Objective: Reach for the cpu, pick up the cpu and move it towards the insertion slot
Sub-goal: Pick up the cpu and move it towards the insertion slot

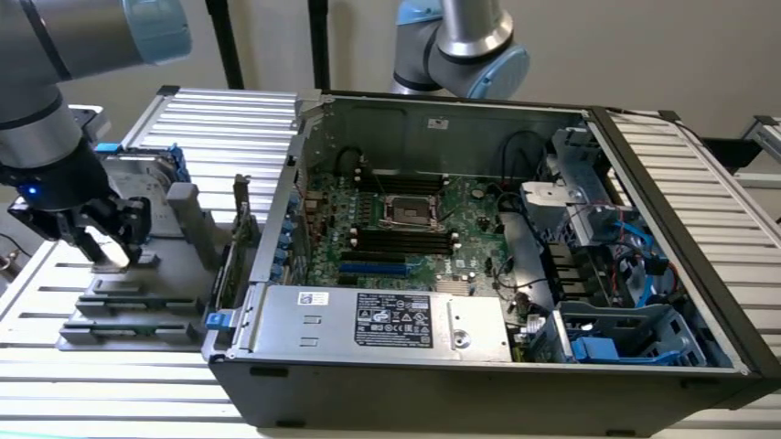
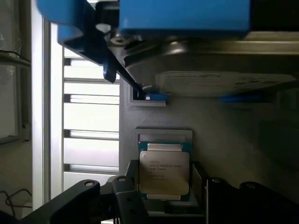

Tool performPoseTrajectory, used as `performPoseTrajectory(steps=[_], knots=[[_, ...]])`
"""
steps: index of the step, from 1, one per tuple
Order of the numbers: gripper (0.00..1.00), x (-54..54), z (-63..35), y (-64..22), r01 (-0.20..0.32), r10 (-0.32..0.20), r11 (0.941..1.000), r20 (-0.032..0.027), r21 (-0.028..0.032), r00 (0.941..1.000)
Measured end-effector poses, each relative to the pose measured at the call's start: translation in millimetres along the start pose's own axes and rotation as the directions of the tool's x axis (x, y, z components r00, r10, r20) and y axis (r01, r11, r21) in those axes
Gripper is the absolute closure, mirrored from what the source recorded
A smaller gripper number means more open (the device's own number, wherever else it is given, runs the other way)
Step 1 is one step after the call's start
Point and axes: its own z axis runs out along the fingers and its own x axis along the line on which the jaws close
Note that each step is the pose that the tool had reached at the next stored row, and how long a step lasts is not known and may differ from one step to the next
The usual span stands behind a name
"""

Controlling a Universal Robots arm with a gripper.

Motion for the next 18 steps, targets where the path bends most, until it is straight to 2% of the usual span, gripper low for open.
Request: performPoseTrajectory(steps=[7, 12, 18], knots=[[0.46, -1.2, -32.2, 0.2, 0.016, -0.016, 0.9999, -0.0002, -0.0002, 0.9999], [0.46, -4.6, -55.0, -0.1, 0.038, -0.038, 0.9993, -0.0004, -0.0043, 0.9993], [0.46, -16.2, -82.6, -0.5, 0.057, -0.057, 0.9982, 0.0006, -0.0178, 0.9983]])
